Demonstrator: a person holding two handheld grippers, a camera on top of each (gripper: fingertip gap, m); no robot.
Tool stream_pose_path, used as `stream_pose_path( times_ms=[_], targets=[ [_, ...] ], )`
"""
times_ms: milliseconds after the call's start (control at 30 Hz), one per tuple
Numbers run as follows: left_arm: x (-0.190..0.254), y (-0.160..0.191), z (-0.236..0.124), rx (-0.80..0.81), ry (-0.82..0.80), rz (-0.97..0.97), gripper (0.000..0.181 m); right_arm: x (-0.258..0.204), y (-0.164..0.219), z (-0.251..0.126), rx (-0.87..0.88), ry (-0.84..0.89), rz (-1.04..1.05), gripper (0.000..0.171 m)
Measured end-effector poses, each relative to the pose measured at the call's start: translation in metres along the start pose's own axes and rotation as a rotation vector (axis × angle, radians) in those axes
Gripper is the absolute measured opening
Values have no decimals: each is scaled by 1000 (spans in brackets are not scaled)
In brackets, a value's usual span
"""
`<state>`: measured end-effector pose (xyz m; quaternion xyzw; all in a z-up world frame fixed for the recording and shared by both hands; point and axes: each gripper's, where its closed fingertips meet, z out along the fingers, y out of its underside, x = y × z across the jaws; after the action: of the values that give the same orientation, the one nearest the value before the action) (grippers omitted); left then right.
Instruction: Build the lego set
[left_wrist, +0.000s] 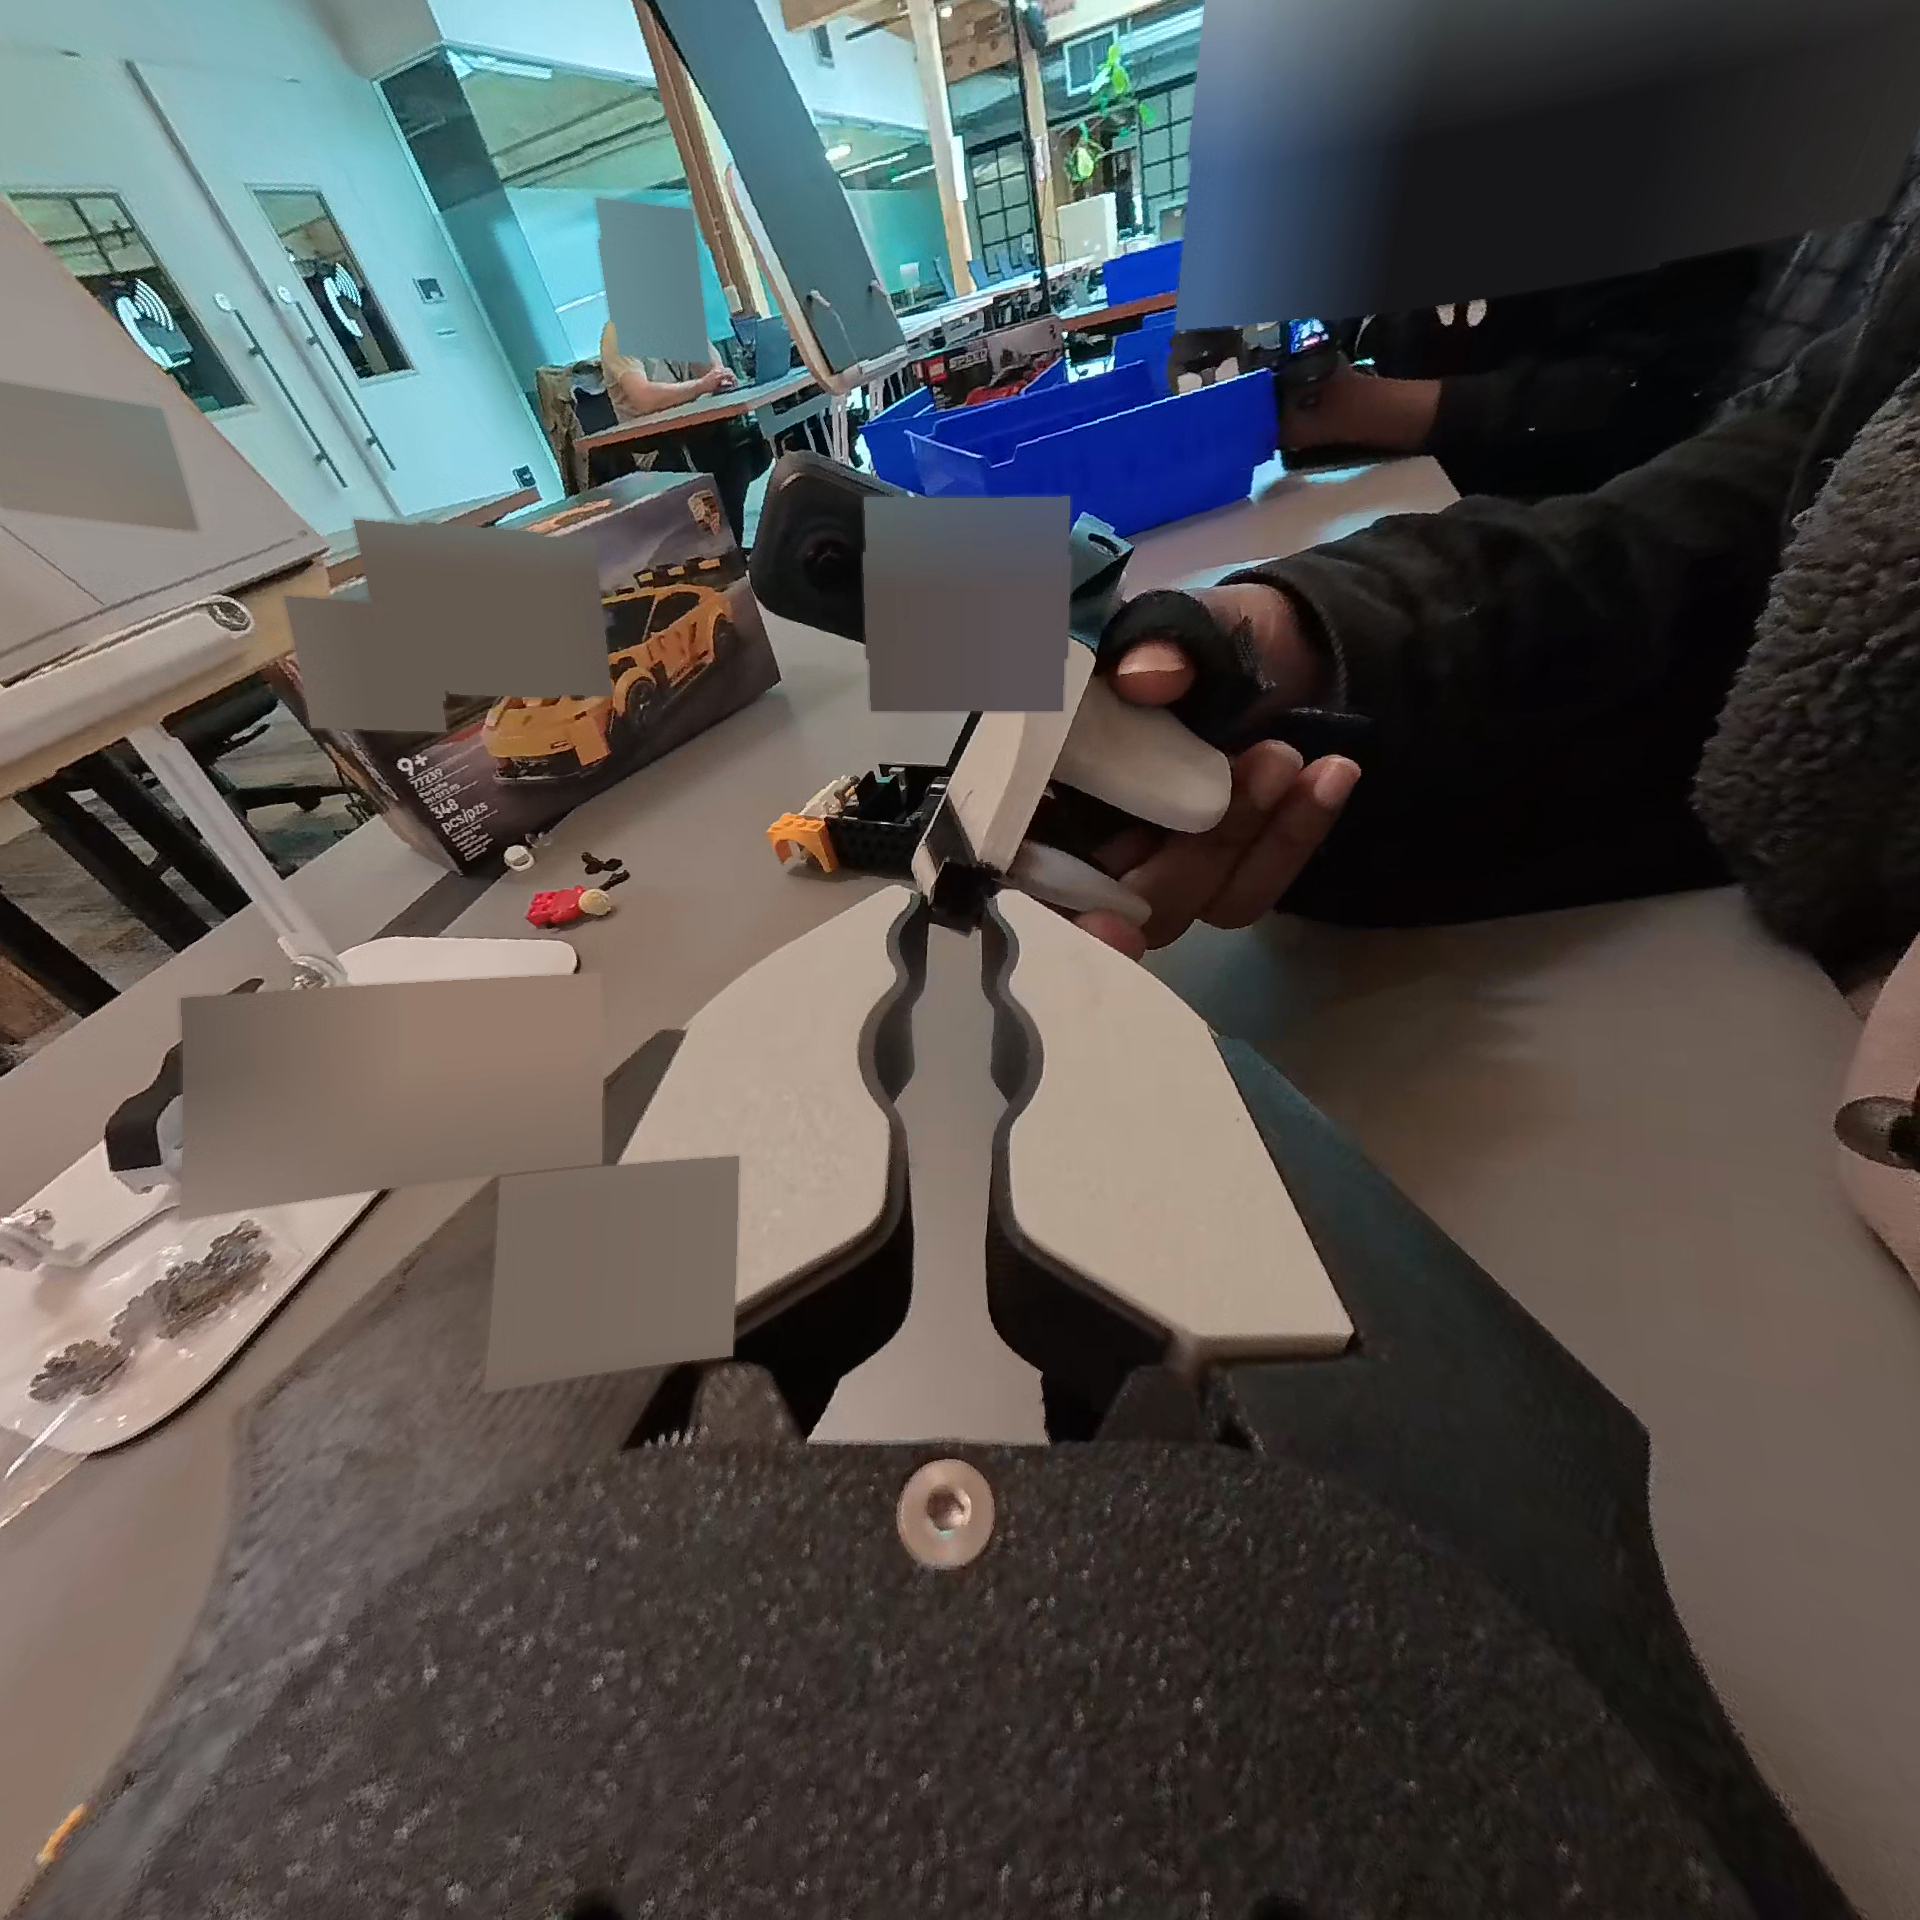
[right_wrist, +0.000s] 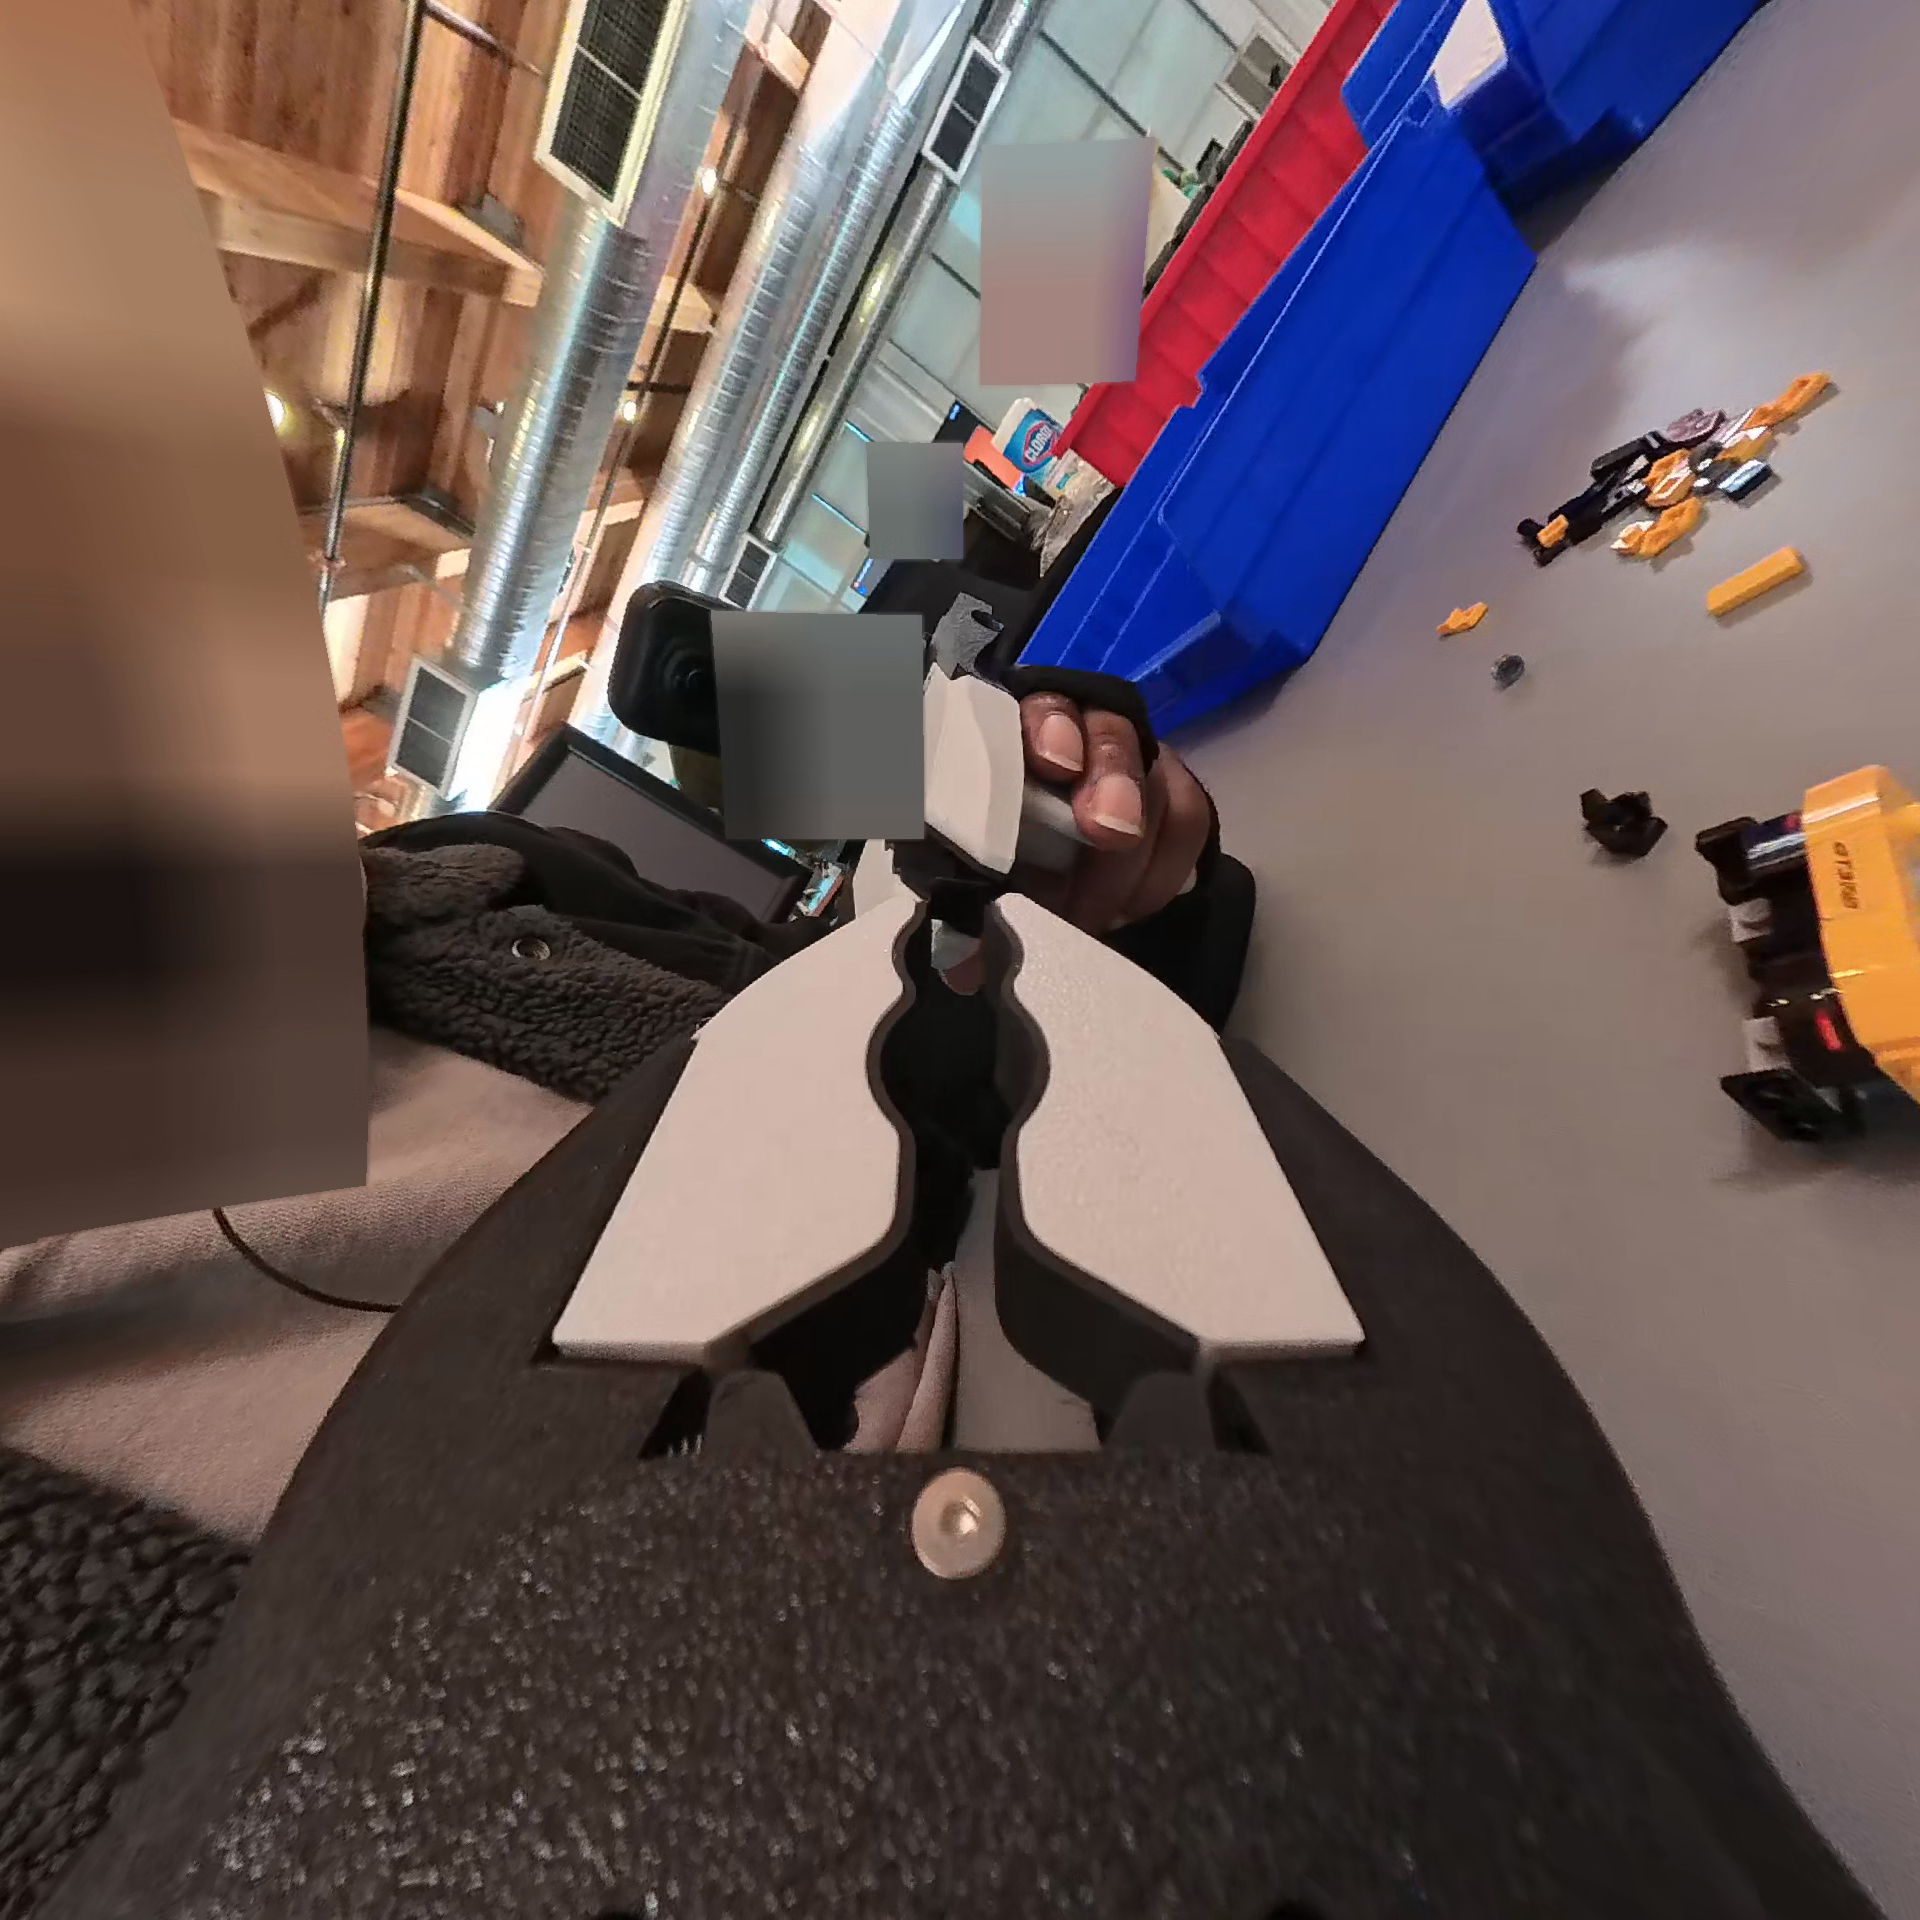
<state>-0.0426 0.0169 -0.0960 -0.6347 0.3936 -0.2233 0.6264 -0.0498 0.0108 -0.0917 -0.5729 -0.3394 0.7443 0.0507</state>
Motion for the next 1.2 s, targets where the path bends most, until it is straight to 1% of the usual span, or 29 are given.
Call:
stream_pose_path(
  times_ms=[333,433,667,767,967,1200],
  targets=[
    [1,1,0,-1,0,8,9,0,-3,-2,14,-18,30,9],
    [3,0,-2,6,12,11,0,0,-7,-6,35,-23,40,9],
    [-1,2,-2,-1,-13,37,8,0,-4,-5,16,-23,46,9],
    [3,3,-1,-3,4,63,11,-1,-1,-4,-2,-35,57,9],
    [5,5,0,-21,4,92,9,0,2,-3,-14,-39,75,9],
    [-1,10,1,-53,-32,100,8,6,-1,-3,9,-4,74,9]
  ],
)
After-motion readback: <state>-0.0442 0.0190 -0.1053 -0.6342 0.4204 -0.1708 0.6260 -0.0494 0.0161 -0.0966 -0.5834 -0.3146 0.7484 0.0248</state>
